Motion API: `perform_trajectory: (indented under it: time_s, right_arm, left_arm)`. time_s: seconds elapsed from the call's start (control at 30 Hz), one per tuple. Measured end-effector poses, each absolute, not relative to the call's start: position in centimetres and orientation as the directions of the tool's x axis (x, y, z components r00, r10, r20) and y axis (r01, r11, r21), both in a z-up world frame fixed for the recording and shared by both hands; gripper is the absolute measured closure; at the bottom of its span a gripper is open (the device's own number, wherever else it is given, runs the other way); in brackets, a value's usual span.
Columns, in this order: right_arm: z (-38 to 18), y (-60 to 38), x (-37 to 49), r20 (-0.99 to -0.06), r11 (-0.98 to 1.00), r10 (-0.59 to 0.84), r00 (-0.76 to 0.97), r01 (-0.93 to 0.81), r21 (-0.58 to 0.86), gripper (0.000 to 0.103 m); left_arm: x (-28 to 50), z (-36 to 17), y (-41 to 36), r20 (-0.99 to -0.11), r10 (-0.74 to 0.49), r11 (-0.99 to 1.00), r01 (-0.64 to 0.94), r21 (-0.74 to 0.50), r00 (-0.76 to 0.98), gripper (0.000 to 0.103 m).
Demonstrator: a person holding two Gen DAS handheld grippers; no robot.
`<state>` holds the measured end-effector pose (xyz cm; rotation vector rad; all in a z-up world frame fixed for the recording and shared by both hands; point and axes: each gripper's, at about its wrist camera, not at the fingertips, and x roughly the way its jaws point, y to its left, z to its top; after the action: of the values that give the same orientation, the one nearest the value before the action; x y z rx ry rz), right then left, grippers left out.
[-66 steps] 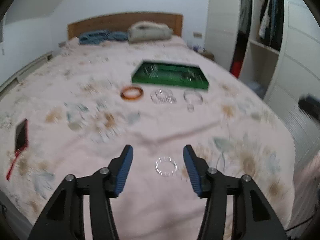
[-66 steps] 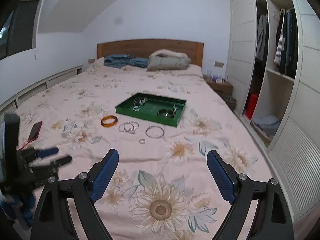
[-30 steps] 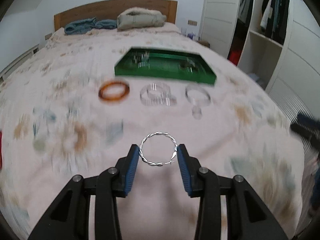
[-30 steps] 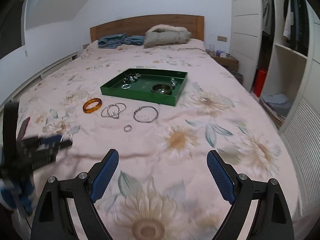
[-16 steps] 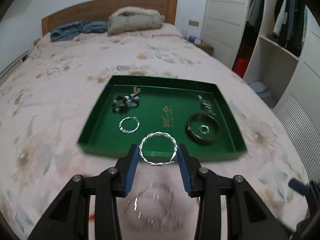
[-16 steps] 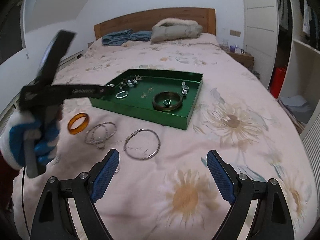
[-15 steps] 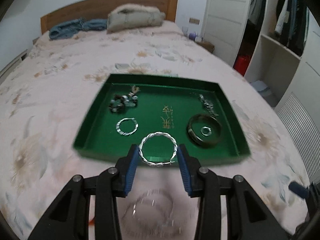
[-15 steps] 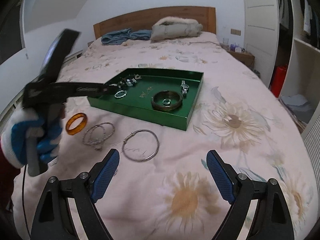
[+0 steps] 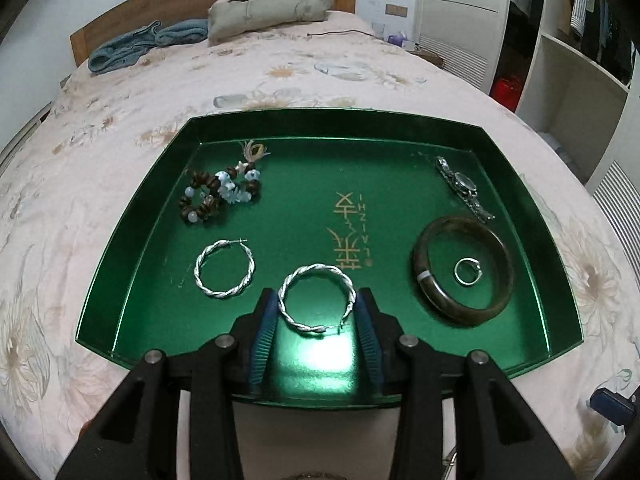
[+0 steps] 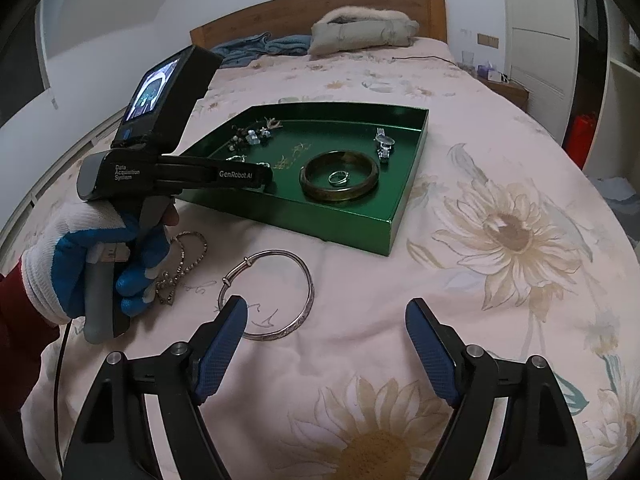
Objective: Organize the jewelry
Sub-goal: 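Carry the hoop into the green tray and open the left gripper, then withdraw both open grippers from the tray toward the remaining jewelry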
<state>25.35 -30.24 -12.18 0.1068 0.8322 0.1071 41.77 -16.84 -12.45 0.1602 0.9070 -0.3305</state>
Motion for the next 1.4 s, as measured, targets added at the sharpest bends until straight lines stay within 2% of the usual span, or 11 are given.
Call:
perform_trajectory:
  time_s: [0.23, 0.43, 0.97, 1.4]
  right_arm:
    - [-10.8, -29.7, 24.2, -0.726, 0.992, 0.113, 0.678, -0.034, 0.122, 0.021]
    - [-8.3, -29.0, 21.3, -0.71, 0.996, 0.065, 0.701, -0.004, 0.087, 0.021]
    - [-0.2, -26.4, 9.8, -0.602, 1.0, -0.023, 0.798, 0.014, -0.02, 0.021]
    - [3.7, -24.2, 2.9, -0.528, 0.999, -0.028, 0.849, 0.0, -0.053, 0.02]
  left_arm:
    - [41.8, -11.6, -16.2, -0.795, -0.227, 0.942, 0.334, -0.033, 0.563, 0.064]
    - [39.2, -8.9, -14.9, -0.772, -0.245, 0.946, 0.32, -0.057, 0.586, 0.064]
    - [23.3, -2.9, -9.2, -0.705, -0.315, 0.936, 0.329, -0.122, 0.635, 0.063]
    - [13.5, 1.2, -4.9, -0.654, -0.291, 0.945, 0.315, -0.084, 0.699, 0.063]
